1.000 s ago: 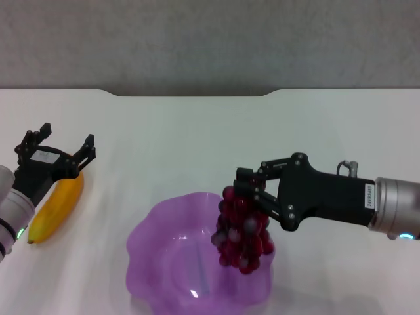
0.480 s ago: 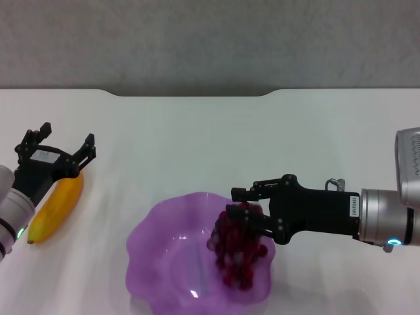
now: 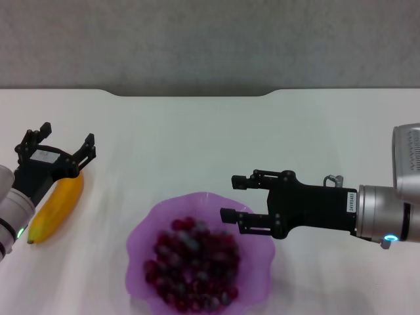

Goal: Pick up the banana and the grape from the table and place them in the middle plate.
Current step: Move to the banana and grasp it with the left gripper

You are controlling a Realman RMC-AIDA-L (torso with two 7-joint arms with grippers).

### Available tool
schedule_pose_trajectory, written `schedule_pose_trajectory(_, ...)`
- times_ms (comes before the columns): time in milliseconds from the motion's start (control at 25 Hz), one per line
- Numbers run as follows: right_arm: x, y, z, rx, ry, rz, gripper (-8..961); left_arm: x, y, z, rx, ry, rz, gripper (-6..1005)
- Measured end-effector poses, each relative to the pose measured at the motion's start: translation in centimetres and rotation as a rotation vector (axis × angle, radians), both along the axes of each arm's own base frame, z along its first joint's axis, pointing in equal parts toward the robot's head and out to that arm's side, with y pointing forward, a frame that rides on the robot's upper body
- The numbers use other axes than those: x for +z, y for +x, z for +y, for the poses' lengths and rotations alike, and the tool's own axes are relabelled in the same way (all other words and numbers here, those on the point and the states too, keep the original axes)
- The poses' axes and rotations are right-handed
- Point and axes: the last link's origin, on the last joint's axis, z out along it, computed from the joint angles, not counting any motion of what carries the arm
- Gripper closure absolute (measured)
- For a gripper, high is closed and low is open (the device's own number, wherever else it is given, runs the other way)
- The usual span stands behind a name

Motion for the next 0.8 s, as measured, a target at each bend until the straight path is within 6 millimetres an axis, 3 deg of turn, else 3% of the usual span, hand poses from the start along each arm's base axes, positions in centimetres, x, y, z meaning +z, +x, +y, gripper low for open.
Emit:
schedule_pose_trajectory(80, 0.0, 0.0, 0.3, -0.009, 0.010, -0.005, 329, 0.0, 0.0, 0.0, 0.000, 0.000, 0.000, 95)
schedule_pose_trajectory(240, 1.1, -0.6, 1.8, -0.009, 0.077, 0.010, 245, 0.0, 0.0, 0.0, 0.000, 0.000, 0.000, 96)
schedule_pose_trajectory(520, 3.3, -0.3, 3.1, 0.003, 0.173, 0.014, 268, 0.0, 0.0, 0.0, -0.001, 0.001, 0.001, 95)
schedule_pose_trajectory(720, 5.6, 1.1, 3.5, -0.050, 0.285, 0.042, 507, 0.1, 0.0, 0.0, -0.002, 0.001, 0.002, 97)
schedule_pose_trajectory(800, 6.5, 1.9, 3.6, -0.084, 0.338, 0.059, 547, 0.1, 0.0, 0.0, -0.001, 0.001, 0.003, 97)
